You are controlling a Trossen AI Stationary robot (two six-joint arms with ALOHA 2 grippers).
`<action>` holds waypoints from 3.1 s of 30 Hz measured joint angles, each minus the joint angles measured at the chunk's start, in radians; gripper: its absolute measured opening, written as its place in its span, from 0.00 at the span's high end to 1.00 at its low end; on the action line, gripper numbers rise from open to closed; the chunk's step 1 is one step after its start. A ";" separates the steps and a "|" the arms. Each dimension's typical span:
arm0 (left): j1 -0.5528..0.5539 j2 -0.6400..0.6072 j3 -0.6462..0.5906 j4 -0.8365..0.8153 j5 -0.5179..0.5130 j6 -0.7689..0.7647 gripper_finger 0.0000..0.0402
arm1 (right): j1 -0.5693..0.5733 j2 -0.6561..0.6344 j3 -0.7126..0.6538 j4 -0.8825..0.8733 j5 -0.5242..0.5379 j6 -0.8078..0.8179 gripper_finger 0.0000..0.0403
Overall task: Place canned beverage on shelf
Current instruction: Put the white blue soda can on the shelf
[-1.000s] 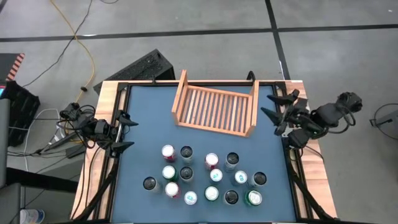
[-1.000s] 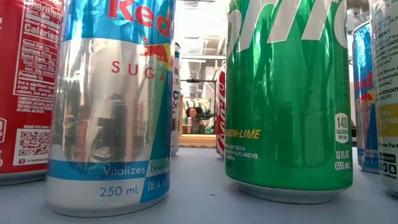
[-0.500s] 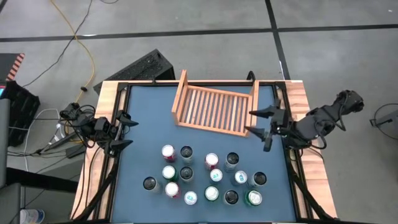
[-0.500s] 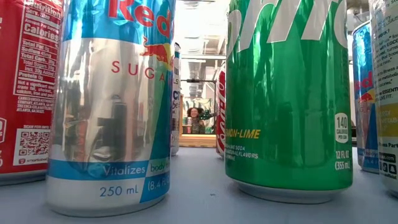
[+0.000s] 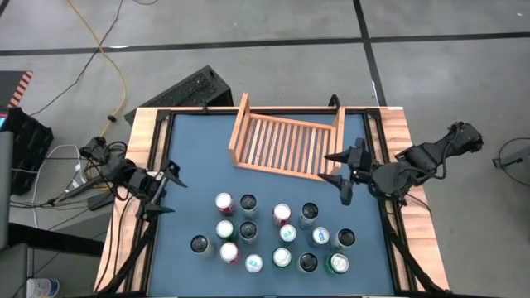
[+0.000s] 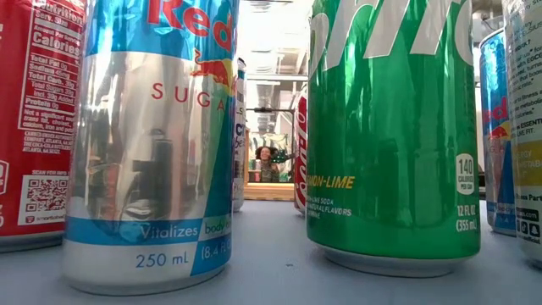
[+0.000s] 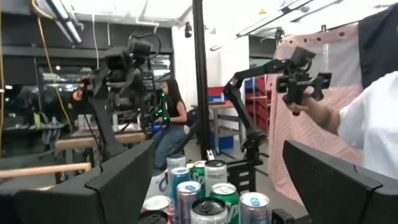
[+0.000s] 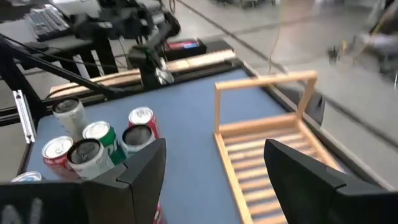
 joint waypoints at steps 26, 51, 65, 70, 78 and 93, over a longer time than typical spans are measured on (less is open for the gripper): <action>0.000 0.000 0.127 0.075 -0.409 0.000 0.15 | -0.231 0.171 0.060 -0.226 -0.509 0.059 0.22; 0.000 0.000 0.127 0.036 -0.479 0.013 0.15 | -0.187 0.582 0.410 -0.588 -0.661 0.085 0.21; 0.000 0.000 0.127 -0.046 -0.475 -0.015 0.15 | -0.139 0.650 0.410 -0.582 -0.678 0.214 0.21; 0.000 0.000 0.127 -0.060 -0.476 -0.023 0.15 | -0.141 0.651 0.394 -0.569 -0.679 0.217 0.21; 0.000 0.000 0.127 -0.058 -0.479 -0.024 0.15 | -0.151 0.650 0.324 -0.539 -0.721 0.243 0.21; 0.000 0.000 0.127 -0.058 -0.479 -0.023 0.15 | -0.194 0.650 0.268 -0.456 -0.762 0.242 0.21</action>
